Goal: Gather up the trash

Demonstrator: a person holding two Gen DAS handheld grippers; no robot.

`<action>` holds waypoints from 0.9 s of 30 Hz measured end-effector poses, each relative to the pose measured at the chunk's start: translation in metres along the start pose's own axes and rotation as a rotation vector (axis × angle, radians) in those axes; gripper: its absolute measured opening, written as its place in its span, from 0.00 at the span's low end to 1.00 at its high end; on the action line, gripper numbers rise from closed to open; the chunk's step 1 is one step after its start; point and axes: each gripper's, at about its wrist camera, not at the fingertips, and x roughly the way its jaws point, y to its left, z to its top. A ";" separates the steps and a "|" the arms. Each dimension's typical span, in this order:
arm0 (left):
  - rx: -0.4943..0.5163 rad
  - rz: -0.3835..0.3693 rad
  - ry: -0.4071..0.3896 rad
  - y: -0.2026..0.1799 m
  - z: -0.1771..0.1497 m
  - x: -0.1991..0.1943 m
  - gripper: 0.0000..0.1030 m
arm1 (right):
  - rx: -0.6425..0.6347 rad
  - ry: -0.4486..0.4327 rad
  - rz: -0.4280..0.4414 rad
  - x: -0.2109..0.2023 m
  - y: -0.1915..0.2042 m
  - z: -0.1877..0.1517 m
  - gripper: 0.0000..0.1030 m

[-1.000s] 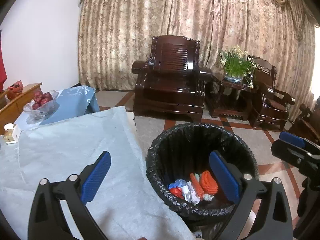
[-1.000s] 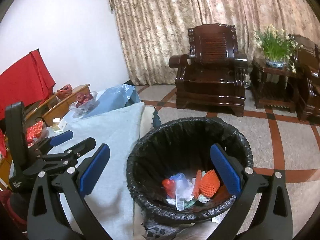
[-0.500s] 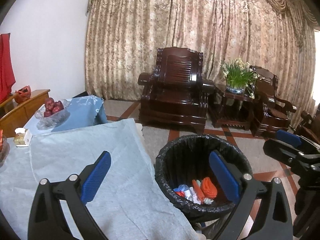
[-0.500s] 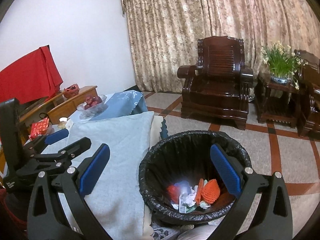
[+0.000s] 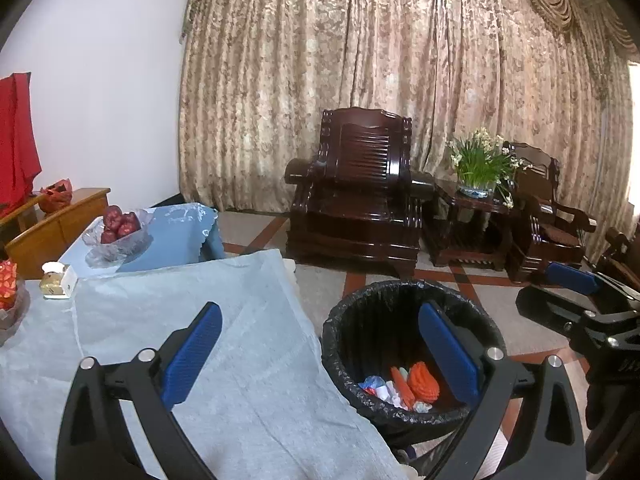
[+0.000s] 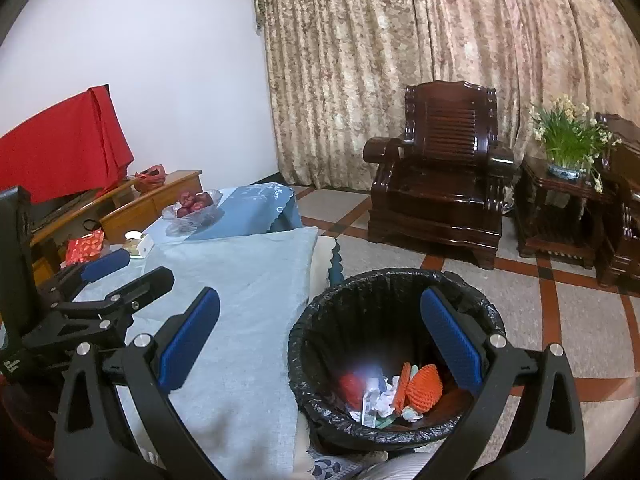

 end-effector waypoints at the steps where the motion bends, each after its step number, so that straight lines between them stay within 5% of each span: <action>1: 0.000 0.000 -0.002 0.001 0.000 -0.001 0.94 | -0.002 -0.001 0.000 0.000 0.002 0.000 0.95; 27: 0.005 0.008 -0.024 0.003 0.002 -0.011 0.94 | -0.013 -0.011 0.004 -0.003 0.013 0.002 0.95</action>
